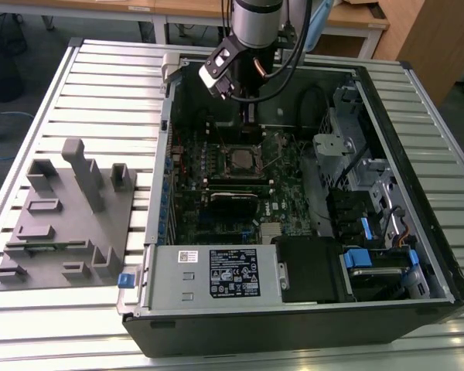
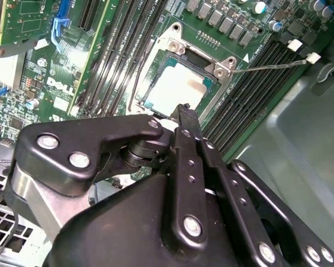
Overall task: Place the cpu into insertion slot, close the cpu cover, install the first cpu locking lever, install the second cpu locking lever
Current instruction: 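Close the cpu cover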
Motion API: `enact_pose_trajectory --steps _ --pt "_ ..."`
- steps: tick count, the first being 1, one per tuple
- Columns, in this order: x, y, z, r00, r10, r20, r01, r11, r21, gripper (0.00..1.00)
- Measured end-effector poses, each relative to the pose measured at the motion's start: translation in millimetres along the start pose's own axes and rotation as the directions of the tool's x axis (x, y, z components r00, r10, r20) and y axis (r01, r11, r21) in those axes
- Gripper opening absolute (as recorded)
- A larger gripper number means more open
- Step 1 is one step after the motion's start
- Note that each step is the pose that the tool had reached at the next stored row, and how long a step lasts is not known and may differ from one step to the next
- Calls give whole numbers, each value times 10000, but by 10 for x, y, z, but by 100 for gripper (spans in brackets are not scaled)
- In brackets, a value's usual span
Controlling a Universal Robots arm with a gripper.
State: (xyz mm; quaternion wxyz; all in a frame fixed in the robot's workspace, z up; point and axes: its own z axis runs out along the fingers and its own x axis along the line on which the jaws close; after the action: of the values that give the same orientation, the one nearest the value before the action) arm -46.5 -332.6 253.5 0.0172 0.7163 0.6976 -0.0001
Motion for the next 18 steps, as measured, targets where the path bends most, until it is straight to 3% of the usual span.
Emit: enact_pose_trajectory --steps 18 --pt "-1 2 -76 10000 0 -3 0 10000 -2 10"
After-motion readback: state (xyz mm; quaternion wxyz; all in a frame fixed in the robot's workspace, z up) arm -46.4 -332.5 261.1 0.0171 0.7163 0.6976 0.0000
